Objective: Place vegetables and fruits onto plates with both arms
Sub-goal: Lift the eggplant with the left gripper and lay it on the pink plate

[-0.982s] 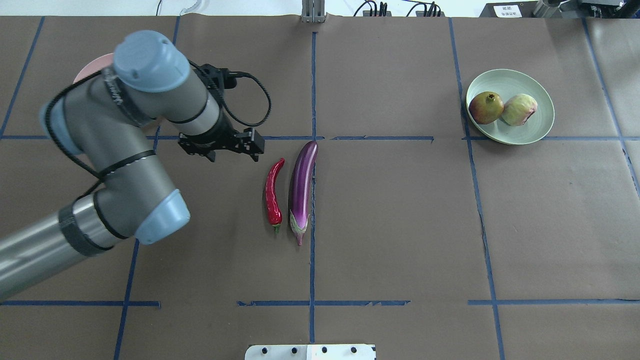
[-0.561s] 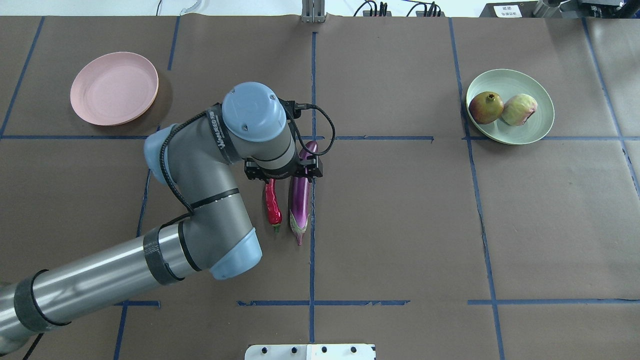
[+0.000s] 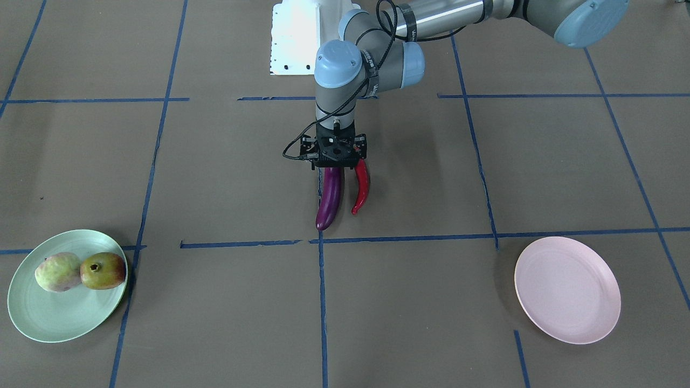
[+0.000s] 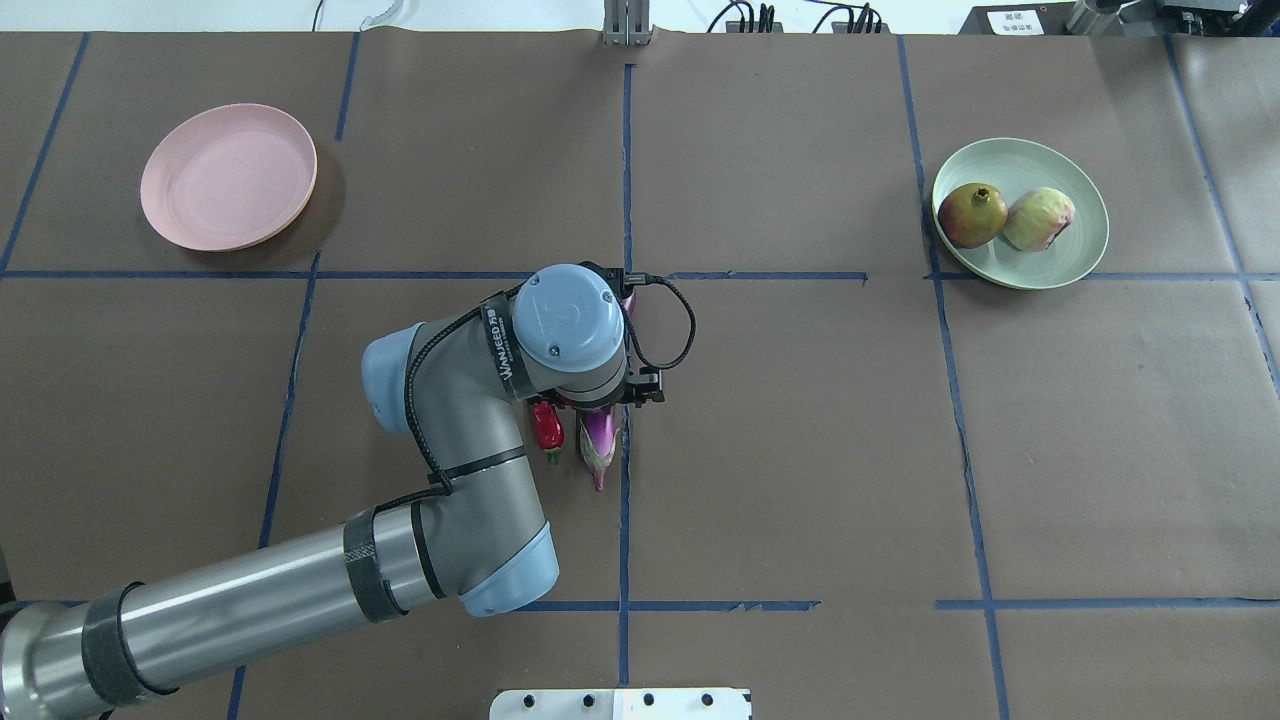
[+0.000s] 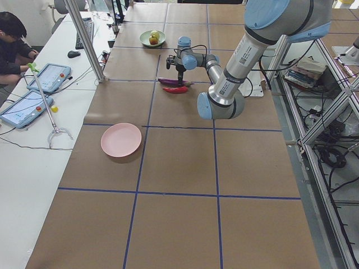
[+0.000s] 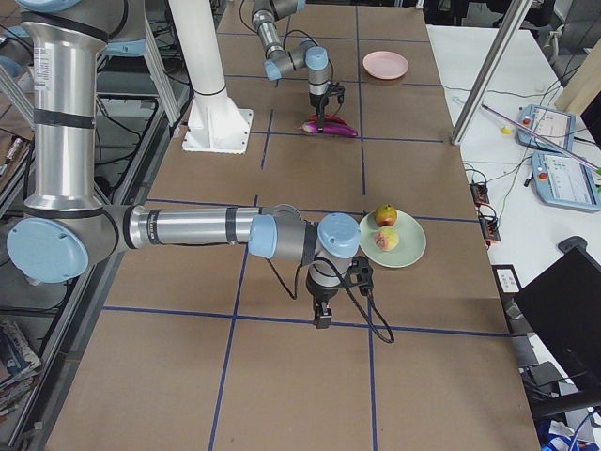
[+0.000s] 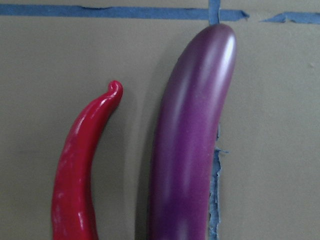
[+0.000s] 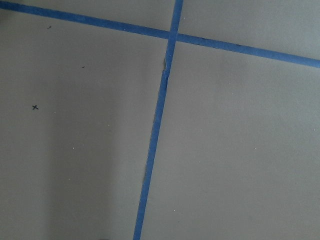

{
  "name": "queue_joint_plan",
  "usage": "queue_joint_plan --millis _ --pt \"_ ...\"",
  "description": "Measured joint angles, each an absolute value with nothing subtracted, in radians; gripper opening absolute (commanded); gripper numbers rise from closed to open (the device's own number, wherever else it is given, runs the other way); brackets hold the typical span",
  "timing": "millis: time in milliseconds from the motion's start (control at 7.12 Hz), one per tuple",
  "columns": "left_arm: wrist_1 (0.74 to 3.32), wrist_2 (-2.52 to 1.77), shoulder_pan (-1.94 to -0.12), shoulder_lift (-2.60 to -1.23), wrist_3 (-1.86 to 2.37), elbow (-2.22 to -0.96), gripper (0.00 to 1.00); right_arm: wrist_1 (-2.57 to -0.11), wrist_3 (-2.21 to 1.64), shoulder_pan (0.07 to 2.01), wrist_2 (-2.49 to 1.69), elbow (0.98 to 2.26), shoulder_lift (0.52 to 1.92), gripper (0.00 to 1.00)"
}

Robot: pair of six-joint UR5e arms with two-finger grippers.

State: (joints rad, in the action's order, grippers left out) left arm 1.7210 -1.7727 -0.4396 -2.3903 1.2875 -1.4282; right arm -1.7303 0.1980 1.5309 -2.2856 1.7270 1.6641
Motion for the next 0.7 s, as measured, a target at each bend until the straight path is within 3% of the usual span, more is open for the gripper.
queue_joint_plan --millis 140,702 --pt "1.740 -1.769 -0.437 -2.393 1.295 -1.414 0.02 -1.730 0.199 1.531 -2.286 1.727 1.664 1.00" --pt "1.753 -1.774 -0.493 -2.390 1.321 -1.471 0.00 -1.729 0.199 1.531 -2.286 1.727 1.663 1.00"
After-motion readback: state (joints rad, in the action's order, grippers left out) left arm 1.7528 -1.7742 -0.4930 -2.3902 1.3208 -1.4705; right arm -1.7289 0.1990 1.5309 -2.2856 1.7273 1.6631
